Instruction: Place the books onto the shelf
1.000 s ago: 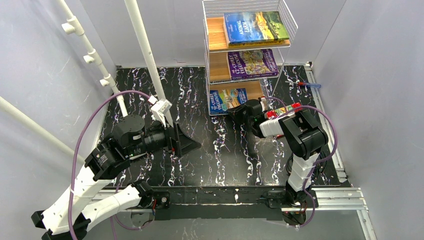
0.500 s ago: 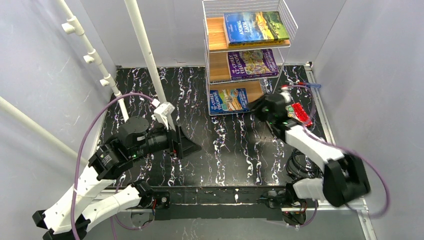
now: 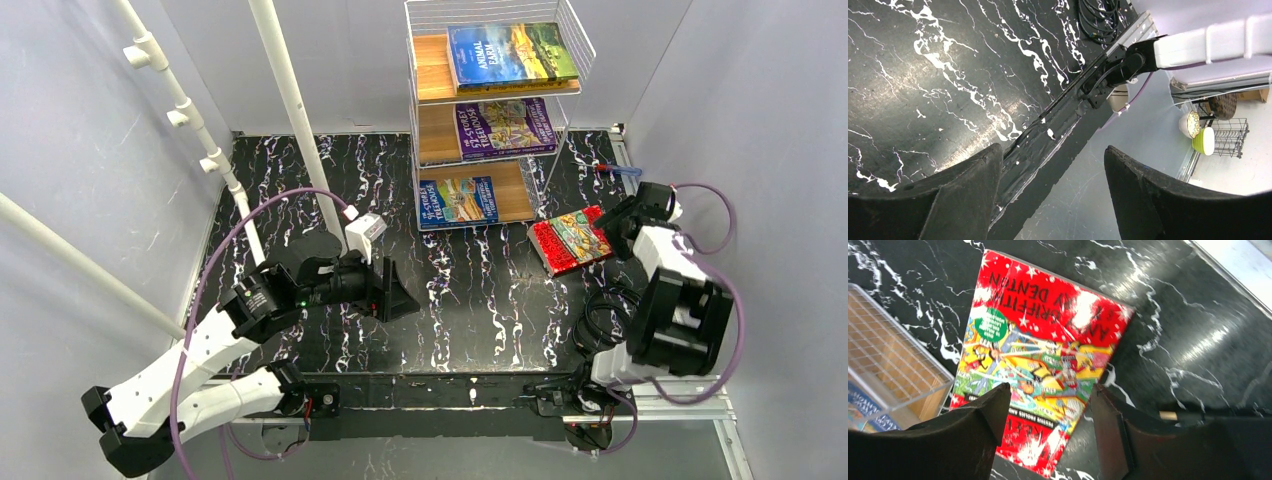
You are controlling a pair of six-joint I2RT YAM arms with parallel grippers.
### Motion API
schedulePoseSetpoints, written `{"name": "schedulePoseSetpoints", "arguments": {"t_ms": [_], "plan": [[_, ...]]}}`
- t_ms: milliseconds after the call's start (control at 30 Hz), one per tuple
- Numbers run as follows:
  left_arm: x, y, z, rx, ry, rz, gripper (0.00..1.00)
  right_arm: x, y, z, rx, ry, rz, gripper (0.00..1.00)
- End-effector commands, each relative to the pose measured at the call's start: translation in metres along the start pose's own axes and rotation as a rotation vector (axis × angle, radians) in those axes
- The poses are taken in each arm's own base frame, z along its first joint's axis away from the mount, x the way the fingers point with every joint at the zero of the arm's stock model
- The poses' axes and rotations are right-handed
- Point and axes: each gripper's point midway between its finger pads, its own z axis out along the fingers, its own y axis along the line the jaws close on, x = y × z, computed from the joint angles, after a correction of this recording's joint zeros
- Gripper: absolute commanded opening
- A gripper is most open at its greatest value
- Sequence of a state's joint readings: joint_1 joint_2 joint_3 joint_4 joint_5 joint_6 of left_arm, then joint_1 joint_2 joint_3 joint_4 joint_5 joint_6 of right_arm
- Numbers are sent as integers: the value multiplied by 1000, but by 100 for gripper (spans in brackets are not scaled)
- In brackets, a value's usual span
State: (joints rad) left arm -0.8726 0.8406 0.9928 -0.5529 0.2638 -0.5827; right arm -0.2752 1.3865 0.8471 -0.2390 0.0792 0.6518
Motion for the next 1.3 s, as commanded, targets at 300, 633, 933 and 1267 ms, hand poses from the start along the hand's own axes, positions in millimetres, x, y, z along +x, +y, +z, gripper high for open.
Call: {"name": "schedulePoseSetpoints", "arguments": {"t_ms": [300,633,933,1267], "plan": [[-20,-11,-17,26,-103,48,71,-62,39,84,53,4,-163,81],[-19,-13,-19,30,-98,45,71,-19,53,125,166,85,-376,72],[-15,-8,-16,14,-92,34,71,39,28,92,116,175,-417,64],[-5,-5,-1,55,-82,27,72,125,36,26,-104,235,-458,58]]}}
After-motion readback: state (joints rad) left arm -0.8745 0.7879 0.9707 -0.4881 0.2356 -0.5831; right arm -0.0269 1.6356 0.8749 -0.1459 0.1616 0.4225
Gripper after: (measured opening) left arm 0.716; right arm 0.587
